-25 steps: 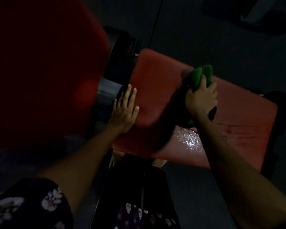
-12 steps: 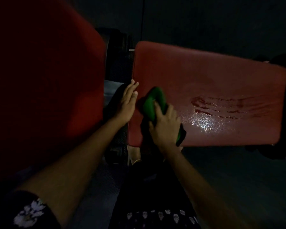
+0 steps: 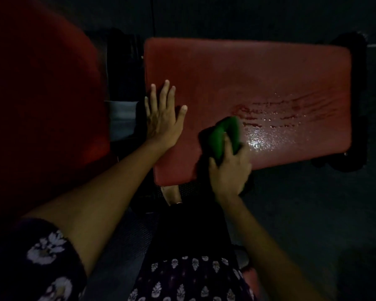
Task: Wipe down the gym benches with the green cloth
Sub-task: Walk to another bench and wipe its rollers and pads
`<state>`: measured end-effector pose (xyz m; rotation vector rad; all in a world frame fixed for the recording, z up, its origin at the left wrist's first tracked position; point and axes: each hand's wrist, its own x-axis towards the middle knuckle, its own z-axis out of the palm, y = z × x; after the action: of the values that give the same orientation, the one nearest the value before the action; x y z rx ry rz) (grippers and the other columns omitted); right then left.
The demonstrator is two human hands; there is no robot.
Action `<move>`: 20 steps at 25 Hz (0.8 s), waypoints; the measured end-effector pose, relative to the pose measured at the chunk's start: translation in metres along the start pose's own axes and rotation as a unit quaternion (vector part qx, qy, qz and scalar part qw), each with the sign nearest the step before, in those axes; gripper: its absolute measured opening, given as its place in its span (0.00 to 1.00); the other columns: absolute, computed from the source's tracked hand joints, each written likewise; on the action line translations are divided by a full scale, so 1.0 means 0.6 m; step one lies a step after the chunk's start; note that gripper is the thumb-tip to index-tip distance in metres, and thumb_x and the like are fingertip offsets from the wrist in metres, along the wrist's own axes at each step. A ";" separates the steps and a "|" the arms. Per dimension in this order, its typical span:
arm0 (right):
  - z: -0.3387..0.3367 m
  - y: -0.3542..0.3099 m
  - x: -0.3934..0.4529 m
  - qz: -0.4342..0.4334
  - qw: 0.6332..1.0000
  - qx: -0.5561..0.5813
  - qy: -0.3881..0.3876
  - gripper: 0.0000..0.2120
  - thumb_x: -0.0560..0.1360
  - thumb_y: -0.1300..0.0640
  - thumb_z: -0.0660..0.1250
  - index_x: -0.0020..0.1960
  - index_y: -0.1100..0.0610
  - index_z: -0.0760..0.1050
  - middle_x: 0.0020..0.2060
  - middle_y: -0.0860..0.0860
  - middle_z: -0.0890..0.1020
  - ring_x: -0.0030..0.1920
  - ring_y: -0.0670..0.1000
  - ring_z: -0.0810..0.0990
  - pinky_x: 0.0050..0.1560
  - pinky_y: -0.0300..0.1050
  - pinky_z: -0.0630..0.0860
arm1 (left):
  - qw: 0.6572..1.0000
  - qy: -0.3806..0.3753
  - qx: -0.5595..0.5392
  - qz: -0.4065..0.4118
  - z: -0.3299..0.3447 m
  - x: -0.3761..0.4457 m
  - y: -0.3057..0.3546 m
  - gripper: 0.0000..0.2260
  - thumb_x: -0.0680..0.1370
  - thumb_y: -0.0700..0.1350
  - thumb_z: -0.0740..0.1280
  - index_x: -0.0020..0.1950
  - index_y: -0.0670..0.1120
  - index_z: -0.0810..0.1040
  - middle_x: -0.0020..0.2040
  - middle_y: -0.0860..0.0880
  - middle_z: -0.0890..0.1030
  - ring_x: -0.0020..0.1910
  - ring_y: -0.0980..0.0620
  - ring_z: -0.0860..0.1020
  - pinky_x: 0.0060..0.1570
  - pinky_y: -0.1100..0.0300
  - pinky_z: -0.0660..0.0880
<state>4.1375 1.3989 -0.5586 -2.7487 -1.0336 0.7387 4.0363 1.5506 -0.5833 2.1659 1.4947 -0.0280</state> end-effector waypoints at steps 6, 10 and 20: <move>-0.037 0.134 0.036 -0.290 0.952 -0.090 0.038 0.37 0.59 0.52 0.80 0.66 0.52 0.72 0.56 0.64 0.74 0.48 0.63 0.77 0.44 0.53 0.75 | 0.997 0.070 0.043 -0.013 0.044 0.005 0.016 0.29 0.79 0.57 0.43 0.76 0.43 0.56 0.77 0.47 0.54 0.76 0.42 0.48 0.73 0.45 0.42; -0.060 0.186 0.048 0.015 0.994 0.030 0.101 0.31 0.68 0.53 0.73 0.70 0.54 0.70 0.63 0.63 0.69 0.57 0.63 0.73 0.55 0.56 0.72 | 0.995 0.081 0.055 -0.006 0.058 0.004 0.021 0.30 0.79 0.58 0.44 0.76 0.42 0.58 0.77 0.46 0.56 0.76 0.41 0.49 0.73 0.44 0.43; -0.070 0.174 0.056 -0.130 0.989 -0.064 0.017 0.32 0.73 0.49 0.69 0.74 0.49 0.63 0.69 0.58 0.65 0.64 0.60 0.69 0.59 0.52 0.67 | 0.992 0.094 0.081 -0.030 0.052 0.008 0.070 0.28 0.78 0.51 0.57 0.77 0.45 0.54 0.78 0.46 0.50 0.77 0.46 0.47 0.72 0.42 0.40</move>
<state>4.2410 1.3440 -0.5636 -2.6424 -1.4439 0.6029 4.0834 1.5309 -0.5956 2.3051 1.7163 0.0367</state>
